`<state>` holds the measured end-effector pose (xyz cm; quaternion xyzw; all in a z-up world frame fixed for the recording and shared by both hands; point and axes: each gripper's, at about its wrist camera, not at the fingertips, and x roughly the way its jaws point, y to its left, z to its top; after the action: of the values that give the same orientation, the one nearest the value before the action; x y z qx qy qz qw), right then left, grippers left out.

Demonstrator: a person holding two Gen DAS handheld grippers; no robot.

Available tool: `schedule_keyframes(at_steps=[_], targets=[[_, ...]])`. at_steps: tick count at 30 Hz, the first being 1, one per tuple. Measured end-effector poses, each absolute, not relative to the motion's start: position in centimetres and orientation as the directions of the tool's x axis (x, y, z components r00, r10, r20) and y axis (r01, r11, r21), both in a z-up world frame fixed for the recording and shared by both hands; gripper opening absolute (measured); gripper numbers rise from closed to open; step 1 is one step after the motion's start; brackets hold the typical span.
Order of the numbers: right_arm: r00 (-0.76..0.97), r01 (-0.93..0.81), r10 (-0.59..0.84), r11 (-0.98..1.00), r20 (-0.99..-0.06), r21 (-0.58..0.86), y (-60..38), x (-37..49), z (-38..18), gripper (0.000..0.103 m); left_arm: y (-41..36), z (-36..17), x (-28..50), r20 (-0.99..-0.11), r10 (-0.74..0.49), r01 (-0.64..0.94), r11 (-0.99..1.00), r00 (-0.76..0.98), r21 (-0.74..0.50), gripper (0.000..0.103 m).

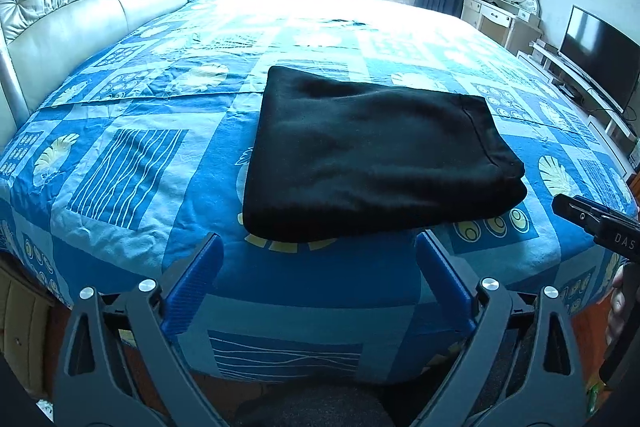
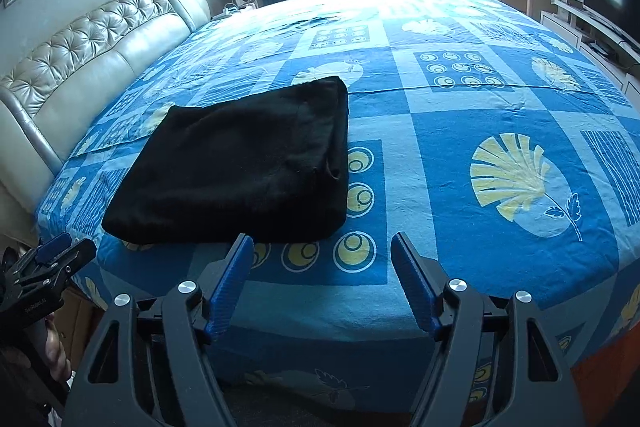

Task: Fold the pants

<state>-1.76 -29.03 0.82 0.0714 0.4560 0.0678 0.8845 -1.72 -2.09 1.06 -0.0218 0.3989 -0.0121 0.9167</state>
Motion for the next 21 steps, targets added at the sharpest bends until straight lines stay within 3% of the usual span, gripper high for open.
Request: schedule_keyframes(at_steps=[21], targets=[[0.526,-0.07,0.205,0.978,-0.825,0.198,-28.5,-1.8,-0.5,0.071,-1.8,0.7,-1.4,-0.748,0.001,-0.02,1.0,0.664,-0.016,0.096]])
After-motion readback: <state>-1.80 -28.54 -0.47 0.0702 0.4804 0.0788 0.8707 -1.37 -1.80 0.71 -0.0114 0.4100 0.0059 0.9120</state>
